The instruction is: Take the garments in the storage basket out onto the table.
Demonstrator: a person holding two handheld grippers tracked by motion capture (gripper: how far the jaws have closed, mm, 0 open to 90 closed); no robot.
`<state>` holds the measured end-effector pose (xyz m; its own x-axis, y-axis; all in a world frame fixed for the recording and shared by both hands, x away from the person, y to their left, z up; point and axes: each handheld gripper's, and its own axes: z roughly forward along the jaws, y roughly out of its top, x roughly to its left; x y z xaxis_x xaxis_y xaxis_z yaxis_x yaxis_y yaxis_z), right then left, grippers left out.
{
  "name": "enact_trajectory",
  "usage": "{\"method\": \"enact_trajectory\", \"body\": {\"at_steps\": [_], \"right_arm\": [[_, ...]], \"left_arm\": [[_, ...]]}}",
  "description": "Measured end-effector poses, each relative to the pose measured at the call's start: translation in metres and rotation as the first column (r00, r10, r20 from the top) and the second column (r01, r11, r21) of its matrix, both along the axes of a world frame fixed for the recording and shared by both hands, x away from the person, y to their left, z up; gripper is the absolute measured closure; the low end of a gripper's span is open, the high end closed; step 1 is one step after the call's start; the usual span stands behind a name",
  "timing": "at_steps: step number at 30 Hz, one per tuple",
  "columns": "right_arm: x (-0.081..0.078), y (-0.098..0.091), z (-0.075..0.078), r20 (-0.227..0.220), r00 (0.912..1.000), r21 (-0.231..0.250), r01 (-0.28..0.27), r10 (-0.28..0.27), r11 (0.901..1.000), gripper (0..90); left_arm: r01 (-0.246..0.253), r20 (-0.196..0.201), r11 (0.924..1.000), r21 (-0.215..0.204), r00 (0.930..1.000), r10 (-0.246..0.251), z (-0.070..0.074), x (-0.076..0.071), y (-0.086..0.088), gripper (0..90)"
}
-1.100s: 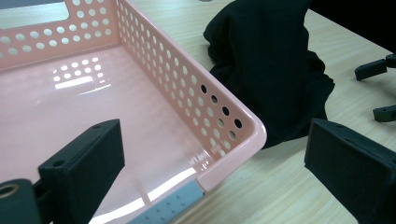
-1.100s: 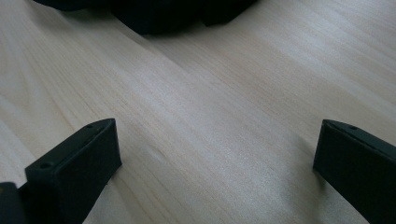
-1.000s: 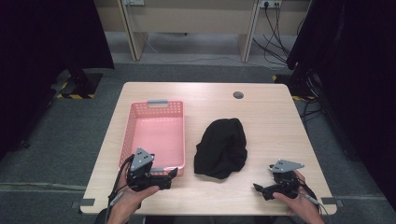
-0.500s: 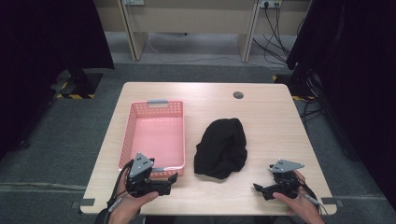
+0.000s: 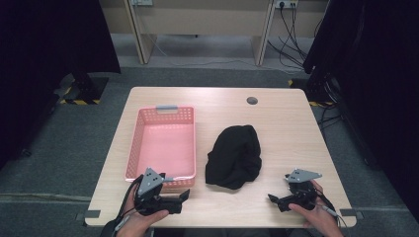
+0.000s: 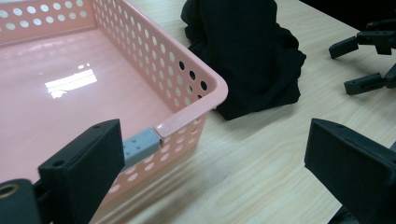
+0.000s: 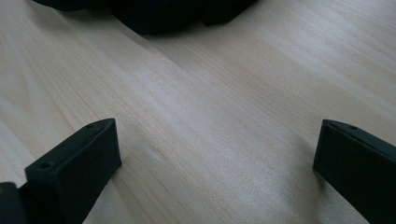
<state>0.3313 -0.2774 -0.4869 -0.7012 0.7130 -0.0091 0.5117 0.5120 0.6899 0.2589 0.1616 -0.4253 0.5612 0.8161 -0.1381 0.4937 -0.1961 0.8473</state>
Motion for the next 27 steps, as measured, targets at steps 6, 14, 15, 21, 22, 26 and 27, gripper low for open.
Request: {"method": "enact_trajectory", "body": {"at_steps": [6,14,15,21,22,26,27], "right_arm": [[0.0,0.0,0.0,0.0,1.0,0.0,0.0,0.0,1.0,0.8],[0.0,0.0,0.0,0.001,1.0,0.0,0.0,0.0,1.0,0.8],[0.0,0.0,0.0,0.0,1.0,0.0,0.0,0.0,1.0,0.8],[0.0,0.0,0.0,0.0,1.0,0.0,0.0,0.0,1.0,0.8],[0.0,0.0,0.0,0.0,1.0,0.0,0.0,0.0,1.0,0.8],[0.0,0.0,0.0,0.0,1.0,0.0,0.0,0.0,1.0,0.8],[0.0,0.0,0.0,0.001,1.0,0.0,0.0,0.0,1.0,0.8]], "left_arm": [[0.002,-0.005,1.0,-0.002,1.0,-0.002,-0.003,-0.004,0.001,3.9],[0.016,-0.005,0.9998,-0.012,0.9999,-0.016,-0.008,-0.007,0.001,3.9],[0.017,-0.004,0.9998,-0.011,0.9998,-0.017,-0.008,-0.007,0.002,3.9],[0.021,0.007,0.9998,-0.003,0.9998,-0.021,-0.01,-0.01,0.001,3.9],[0.015,-0.001,0.9999,-0.005,0.9999,-0.015,-0.01,-0.012,0.001,3.9],[0.021,0.004,0.9998,-0.007,0.9998,-0.021,-0.01,-0.014,0.0,3.9],[0.023,0.005,0.9997,-0.008,0.9997,-0.023,-0.011,-0.015,0.0,3.9]]}}
